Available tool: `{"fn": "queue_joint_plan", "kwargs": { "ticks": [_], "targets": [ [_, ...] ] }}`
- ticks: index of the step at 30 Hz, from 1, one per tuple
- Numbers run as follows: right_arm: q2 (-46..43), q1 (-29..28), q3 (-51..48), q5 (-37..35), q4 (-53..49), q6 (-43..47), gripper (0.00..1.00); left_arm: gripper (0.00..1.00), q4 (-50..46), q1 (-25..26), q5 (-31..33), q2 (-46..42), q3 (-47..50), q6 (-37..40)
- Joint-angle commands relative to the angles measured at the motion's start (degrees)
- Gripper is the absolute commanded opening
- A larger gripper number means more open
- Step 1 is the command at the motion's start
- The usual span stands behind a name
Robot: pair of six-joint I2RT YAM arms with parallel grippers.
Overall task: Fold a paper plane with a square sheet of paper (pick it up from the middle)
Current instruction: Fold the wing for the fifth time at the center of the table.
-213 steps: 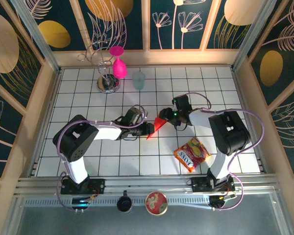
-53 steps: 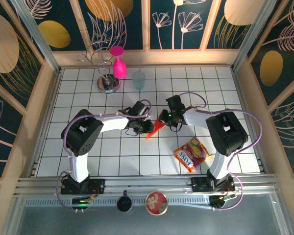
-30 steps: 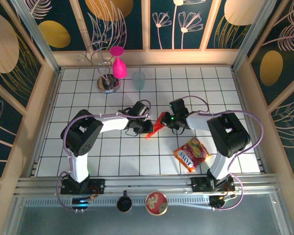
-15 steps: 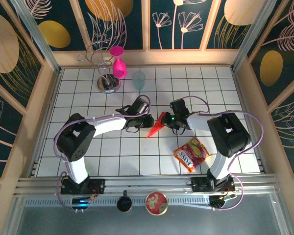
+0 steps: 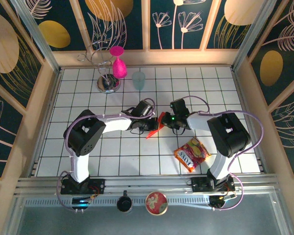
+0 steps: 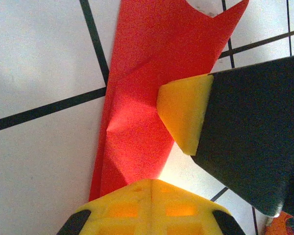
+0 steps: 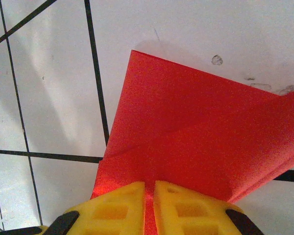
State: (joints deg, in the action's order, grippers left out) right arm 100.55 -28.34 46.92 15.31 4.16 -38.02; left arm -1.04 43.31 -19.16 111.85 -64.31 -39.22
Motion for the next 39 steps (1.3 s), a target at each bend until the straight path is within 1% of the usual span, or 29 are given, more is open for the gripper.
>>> {"fn": "queue_joint_plan", "kwargs": {
  "ticks": [1,8,14,24,30,34,39],
  "targets": [
    [3.19,1.27,-2.31,-3.43,-6.41,0.97,0.16,0.0,-1.11,0.11,-2.29,1.54,-2.45,2.45],
    [3.77,1.24,-2.27,-3.36,-6.62,1.11,0.15,0.0,-3.71,0.04,-2.0,4.57,-4.32,4.52],
    [4.35,1.27,-2.36,-3.52,-6.76,1.11,0.15,0.0,-5.93,0.1,-1.32,5.1,-3.99,6.41],
    [6.06,1.39,-2.12,-3.53,-7.07,0.84,0.15,0.0,-9.54,0.28,-0.79,2.97,-0.05,9.59],
    [6.59,1.44,-2.11,-3.45,-6.98,0.67,0.15,0.0,-12.08,0.53,0.91,1.47,1.27,11.23],
    [6.74,1.44,-2.1,-3.28,-6.86,0.67,0.15,0.0,-11.24,0.47,0.76,0.02,0.49,10.91],
    [6.87,1.36,-2.09,-3.01,-6.73,0.69,0.14,0.0,-5.38,0.55,-0.75,-1.99,-1.79,8.44]
  ]
}}
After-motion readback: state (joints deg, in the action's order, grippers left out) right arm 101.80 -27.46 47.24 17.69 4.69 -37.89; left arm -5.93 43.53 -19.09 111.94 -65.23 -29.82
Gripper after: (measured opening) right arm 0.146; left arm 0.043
